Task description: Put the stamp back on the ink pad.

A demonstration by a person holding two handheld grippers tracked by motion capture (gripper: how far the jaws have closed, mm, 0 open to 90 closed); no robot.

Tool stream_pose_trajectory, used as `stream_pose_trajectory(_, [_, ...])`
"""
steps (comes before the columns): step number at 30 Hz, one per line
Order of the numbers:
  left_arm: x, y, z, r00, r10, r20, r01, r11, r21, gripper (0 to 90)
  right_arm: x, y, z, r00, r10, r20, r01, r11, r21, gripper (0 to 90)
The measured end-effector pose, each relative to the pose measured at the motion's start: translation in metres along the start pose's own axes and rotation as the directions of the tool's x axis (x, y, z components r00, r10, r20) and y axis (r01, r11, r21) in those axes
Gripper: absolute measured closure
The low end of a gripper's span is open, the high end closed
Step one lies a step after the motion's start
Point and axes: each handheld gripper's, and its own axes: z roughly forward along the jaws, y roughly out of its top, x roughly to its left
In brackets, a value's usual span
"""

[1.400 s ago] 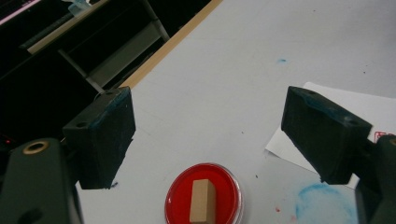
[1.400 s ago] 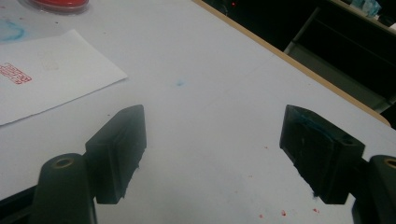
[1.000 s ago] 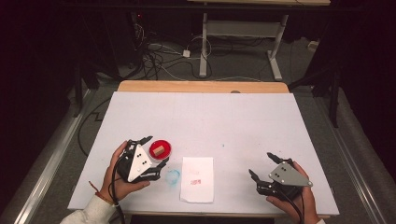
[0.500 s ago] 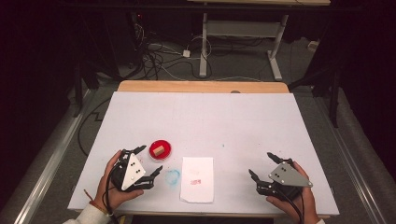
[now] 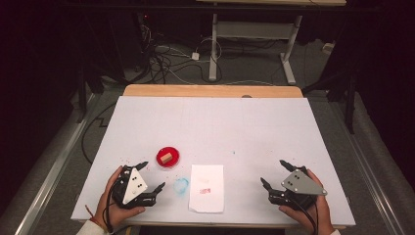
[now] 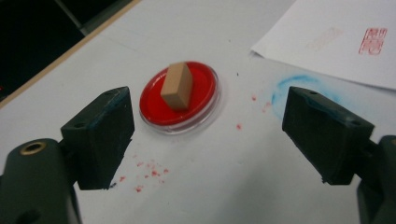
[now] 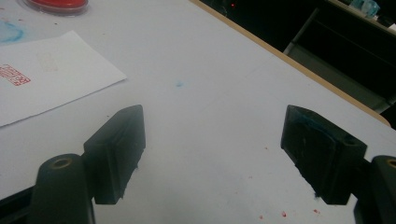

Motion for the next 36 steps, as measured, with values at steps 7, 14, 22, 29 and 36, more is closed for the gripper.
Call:
stream_pose_trajectory(7, [-0.0024, 0.0004, -0.0008, 1.0000, -0.003, -0.005, 0.003, 1.0000, 0.003, 16.4, -0.0004, 0.0003, -0.0002, 1.0000, -0.006, 0.000, 0.006, 1.000, -0.005, 22.4])
stream_pose_trajectory(14, [-0.0039, 0.0019, -0.0017, 0.9999, 0.010, -0.004, -0.010, 0.9999, -0.010, 16.4, 0.0010, 0.0010, -0.0011, 0.9999, -0.014, 0.008, 0.014, 1.000, -0.005, 22.4])
stream_pose_trajectory(22, [-0.0041, 0.0021, -0.0018, 0.9996, 0.028, 0.006, -0.028, 0.9996, -0.005, 16.4, 0.0049, 0.0024, -0.0024, 0.9997, -0.022, 0.009, 0.022, 1.000, -0.006, 22.4])
stream_pose_trajectory(29, [-0.0049, 0.0046, -0.0002, 0.9994, 0.031, 0.013, -0.031, 0.9995, -0.007, 16.4, 0.0035, 0.0002, -0.0017, 0.9998, -0.020, 0.009, 0.020, 1.000, 0.003, 22.4])
stream_pose_trajectory(36, [-0.0054, 0.0051, 0.0007, 0.9994, 0.030, 0.014, -0.030, 0.9995, -0.008, 16.4, 0.0031, 0.0002, -0.0036, 0.9997, -0.021, 0.016, 0.021, 1.000, -0.004, 22.4])
